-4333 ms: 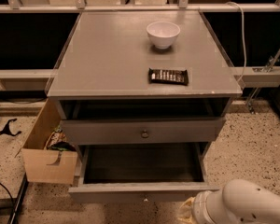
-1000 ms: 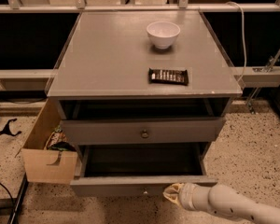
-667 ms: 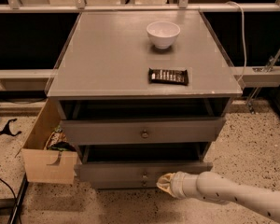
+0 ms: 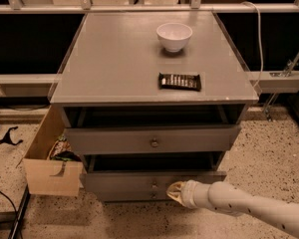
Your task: Close middle drawer
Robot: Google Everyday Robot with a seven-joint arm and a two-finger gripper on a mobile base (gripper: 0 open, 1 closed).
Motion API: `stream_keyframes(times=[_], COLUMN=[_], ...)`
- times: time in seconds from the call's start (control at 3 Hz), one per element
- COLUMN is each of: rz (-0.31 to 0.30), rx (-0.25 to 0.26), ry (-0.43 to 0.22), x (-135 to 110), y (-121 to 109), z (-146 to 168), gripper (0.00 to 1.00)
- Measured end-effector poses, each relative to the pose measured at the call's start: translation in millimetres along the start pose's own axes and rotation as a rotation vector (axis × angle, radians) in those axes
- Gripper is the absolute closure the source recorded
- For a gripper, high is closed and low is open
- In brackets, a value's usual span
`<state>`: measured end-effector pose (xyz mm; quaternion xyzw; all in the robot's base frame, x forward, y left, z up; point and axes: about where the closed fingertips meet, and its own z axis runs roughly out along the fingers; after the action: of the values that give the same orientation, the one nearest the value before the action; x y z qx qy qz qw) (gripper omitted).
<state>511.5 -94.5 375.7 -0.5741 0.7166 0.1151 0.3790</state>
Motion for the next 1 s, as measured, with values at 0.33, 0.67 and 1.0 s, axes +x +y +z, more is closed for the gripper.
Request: stream_keyframes(times=[0.33,0.67,1.0], rz=[-0.014,-0.025,-0.031], rx=[0.035,0.064,0.087], ry=[-0.014,-0.025,-0.034], x=[-2.5,-5.3,-6.6], y=[-15.5,-32.0,-46.6], z=[9.8,20.6,32.0], gripper=[1.00,1.00,1.00])
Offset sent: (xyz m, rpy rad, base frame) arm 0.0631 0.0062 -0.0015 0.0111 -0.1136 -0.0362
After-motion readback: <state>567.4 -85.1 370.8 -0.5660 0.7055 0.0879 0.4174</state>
